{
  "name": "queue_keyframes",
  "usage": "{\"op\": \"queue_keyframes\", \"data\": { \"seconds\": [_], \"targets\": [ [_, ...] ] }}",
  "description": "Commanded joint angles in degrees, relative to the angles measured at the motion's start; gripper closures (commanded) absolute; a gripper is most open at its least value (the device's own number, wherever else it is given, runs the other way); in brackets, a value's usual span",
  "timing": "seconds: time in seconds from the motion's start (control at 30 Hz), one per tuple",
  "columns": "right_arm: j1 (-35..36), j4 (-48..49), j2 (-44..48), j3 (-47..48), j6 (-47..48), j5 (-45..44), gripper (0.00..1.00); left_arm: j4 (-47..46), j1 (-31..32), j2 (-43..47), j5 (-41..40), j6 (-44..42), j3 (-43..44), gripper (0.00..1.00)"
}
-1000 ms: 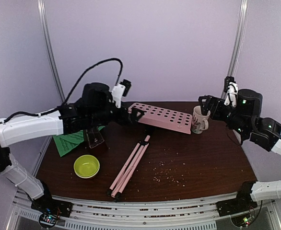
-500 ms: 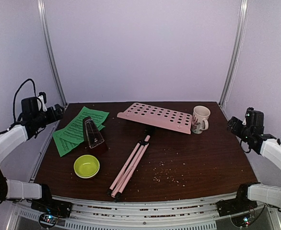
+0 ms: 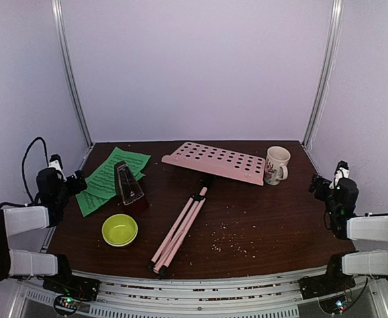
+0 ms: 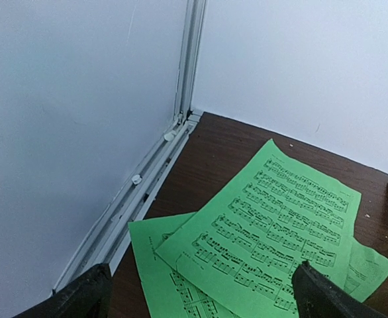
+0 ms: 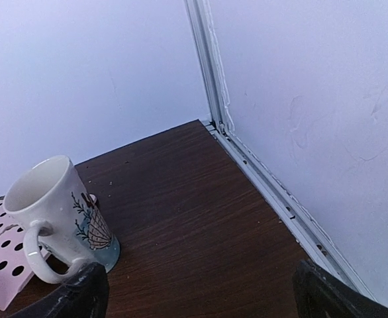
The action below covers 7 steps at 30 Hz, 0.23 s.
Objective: Pack up the instrument practice props
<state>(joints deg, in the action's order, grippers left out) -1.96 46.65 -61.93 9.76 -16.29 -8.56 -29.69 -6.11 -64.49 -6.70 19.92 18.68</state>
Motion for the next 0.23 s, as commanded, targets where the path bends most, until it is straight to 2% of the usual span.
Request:
{"op": "queue_keyframes", "data": {
  "seconds": [0.0,0.2],
  "targets": [
    [2.9,16.1,-7.2,-1.1,4.6,-1.7,0.01,-17.3,0.0,-2.9,-1.7,-5.2,-3.3,0.02],
    [4.8,18.1,-14.5,1.6,7.0,-2.8,0.03,-22.0,0.1,-6.8,-5.4,-5.3,-4.9,0.02]
  ]
}}
